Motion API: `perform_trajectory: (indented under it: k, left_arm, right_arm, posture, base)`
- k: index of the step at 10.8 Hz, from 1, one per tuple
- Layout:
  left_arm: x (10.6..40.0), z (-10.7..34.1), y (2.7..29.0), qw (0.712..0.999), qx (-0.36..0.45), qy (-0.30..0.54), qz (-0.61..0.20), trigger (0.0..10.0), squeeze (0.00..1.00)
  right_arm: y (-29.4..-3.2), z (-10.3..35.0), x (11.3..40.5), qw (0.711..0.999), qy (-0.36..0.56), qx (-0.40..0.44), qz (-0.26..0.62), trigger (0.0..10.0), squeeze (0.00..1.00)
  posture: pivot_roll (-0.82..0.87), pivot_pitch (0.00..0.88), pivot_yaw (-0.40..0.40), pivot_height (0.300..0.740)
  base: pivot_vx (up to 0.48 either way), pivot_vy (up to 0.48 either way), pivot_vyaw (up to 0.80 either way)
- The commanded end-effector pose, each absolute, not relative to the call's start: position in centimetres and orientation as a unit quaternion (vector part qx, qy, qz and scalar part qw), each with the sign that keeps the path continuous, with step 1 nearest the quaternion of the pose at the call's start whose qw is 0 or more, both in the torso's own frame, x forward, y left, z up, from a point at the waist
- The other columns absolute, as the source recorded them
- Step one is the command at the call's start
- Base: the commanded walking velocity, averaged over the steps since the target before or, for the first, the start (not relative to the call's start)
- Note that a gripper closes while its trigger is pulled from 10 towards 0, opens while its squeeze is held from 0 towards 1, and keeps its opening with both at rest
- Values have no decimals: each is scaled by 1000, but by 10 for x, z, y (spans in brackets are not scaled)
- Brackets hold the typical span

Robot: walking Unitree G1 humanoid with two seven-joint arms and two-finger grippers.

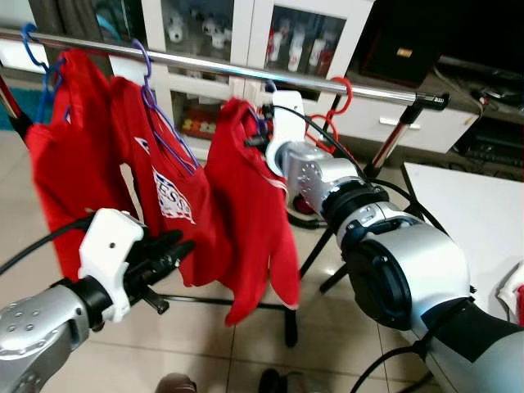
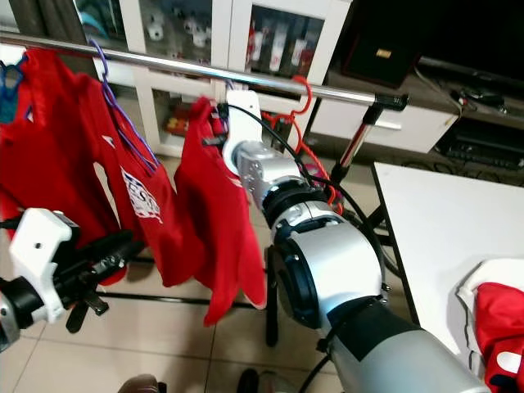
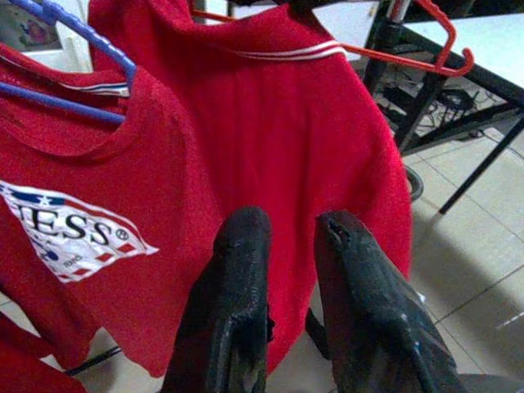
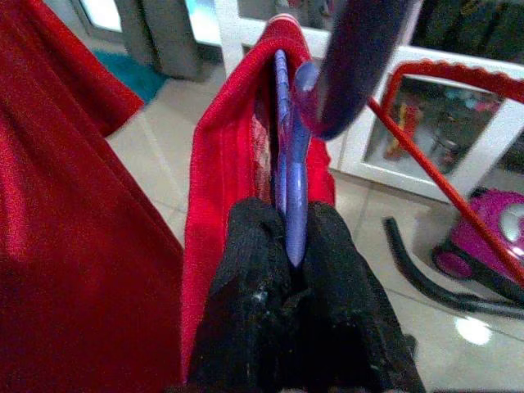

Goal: Hang hanger

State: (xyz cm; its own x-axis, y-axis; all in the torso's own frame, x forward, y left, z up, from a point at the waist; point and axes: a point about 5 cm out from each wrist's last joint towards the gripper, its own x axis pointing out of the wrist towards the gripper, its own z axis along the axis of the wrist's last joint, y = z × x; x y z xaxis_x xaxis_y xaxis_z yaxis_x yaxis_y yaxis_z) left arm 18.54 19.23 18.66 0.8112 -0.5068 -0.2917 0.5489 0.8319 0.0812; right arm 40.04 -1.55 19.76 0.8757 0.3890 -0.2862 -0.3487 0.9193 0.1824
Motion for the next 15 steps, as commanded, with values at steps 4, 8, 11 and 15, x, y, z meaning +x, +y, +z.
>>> perform_trajectory:
  k: [4, 8, 11, 15]
  left_arm:
    - [189, 179, 189, 983, 48, 95, -148, 10000, 0]
    - [218, 163, 184, 993, 64, 74, -68, 10000, 0]
    - [224, 145, 176, 992, 61, 78, -77, 10000, 0]
    - [231, 137, 176, 989, 79, 76, -100, 10000, 0]
  right_arm:
    - [-38, 190, 401, 959, 85, 95, 253, 10000, 0]
    - [-100, 129, 328, 939, 90, 161, 290, 10000, 0]
    - [-129, 101, 277, 963, 119, 76, 229, 10000, 0]
    - [-130, 99, 270, 972, 128, 84, 180, 10000, 0]
  posture:
    - [293, 34, -187, 740]
    - [200, 0, -113, 740]
    - [180, 0, -104, 740]
    - [182, 0, -64, 740]
  base:
    - [0, 0, 0]
    - [0, 0, 0]
    - [100, 0, 267]
    - [326, 0, 600]
